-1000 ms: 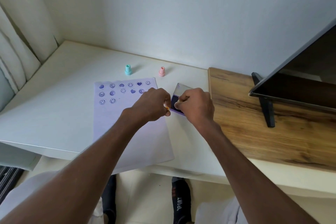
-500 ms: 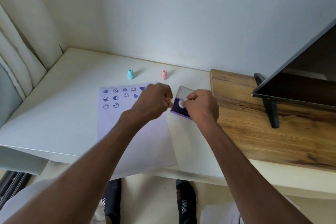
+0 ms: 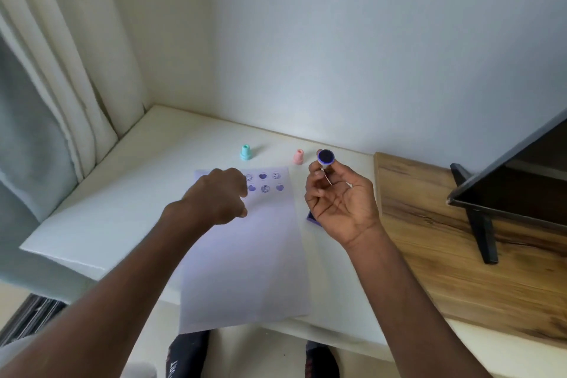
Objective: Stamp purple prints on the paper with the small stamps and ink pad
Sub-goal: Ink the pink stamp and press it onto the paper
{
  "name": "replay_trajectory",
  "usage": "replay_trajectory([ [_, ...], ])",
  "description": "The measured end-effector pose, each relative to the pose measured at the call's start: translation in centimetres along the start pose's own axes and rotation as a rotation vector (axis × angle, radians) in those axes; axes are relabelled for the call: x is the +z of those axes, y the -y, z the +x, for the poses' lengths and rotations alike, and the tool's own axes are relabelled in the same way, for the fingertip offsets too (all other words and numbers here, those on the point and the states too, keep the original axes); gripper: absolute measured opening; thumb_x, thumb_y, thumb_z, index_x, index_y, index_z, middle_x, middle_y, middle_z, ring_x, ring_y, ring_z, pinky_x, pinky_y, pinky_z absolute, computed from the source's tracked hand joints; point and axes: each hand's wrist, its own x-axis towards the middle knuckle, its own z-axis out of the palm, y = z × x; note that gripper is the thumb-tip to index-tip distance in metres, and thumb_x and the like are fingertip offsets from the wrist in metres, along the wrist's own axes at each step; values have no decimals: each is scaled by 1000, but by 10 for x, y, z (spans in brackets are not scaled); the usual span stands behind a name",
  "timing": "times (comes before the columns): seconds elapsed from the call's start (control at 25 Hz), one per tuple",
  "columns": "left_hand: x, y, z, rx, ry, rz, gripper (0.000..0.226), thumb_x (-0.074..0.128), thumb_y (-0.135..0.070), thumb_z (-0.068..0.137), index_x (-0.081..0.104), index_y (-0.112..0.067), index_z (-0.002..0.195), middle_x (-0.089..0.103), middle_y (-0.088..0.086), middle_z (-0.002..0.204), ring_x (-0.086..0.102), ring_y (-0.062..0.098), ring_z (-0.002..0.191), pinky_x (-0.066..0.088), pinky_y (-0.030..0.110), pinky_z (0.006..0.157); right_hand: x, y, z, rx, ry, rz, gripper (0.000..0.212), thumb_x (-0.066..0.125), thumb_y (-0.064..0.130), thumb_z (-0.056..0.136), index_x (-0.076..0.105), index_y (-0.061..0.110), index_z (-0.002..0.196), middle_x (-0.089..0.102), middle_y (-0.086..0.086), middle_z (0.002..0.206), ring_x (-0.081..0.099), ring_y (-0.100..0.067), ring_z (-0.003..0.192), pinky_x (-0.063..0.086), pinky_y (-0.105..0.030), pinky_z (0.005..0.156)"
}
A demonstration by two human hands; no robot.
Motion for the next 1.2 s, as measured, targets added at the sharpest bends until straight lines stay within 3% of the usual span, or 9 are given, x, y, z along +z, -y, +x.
replay_trajectory([
  [0.08,-16,24,-8,-78,17,59,46,81,-28,78,61,-27,120,74,1,86,75,19,77,59,35,85,11,-19,7,-59,-171,-347,17,71,9,88,72,5,104,73,-12,93,71,-20,75,44,-22,57],
  [0.16,-27,52,-17,-164,46,75,63,81,-26,78,54,-37,134,74,-1,74,74,14,59,59,29,80,18,-47,16,-149,-332,-733,14,74,6,88,73,3,102,76,-16,89,74,-26,75,52,-27,60],
  [0.28,-28,84,-26,-238,81,72,82,79,-21,76,43,-50,144,74,-1,69,70,11,51,59,28,74,24,-83,30,-239,-333,-1005,14,80,7,81,76,10,93,80,-14,91,75,-23,69,58,-33,65],
  [0.4,-30,97,-34,-209,128,41,75,80,-20,76,50,-49,138,74,-1,65,73,12,53,55,25,65,27,-107,46,-339,-320,-1230,16,83,23,71,78,24,85,80,2,80,77,-18,72,64,-39,77],
  [0.56,-32,94,-40,-138,216,17,75,81,-22,79,50,-53,140,78,2,71,76,17,62,58,29,70,32,-121,58,-490,-338,-1517,26,79,29,81,79,29,106,78,8,90,73,-17,92,56,-38,92],
  [0.76,-18,88,-37,-87,173,68,81,81,-21,77,48,-51,144,68,-5,62,69,10,59,60,34,84,33,-129,59,-624,-372,-1687,15,82,24,82,78,20,96,78,7,86,72,-19,86,55,-36,87],
  [0.84,-17,83,-39,-74,157,80,80,81,-19,78,48,-49,145,56,-7,65,68,12,69,58,35,91,32,-133,60,-656,-390,-1730,10,81,23,83,78,18,91,78,5,85,72,-20,84,52,-32,83],
  [1.0,-15,75,-44,-76,163,96,76,81,-19,81,50,-42,147,43,-6,69,69,26,108,50,34,89,30,-136,61,-698,-407,-1749,7,81,21,84,77,19,89,78,6,87,72,-19,83,44,-28,77],
  [1.2,-14,74,-44,-85,155,83,75,81,-18,81,51,-40,146,44,-6,71,69,27,108,52,34,92,30,-139,62,-725,-389,-1805,7,80,19,85,77,18,92,78,3,90,73,-21,86,46,-29,77],
])
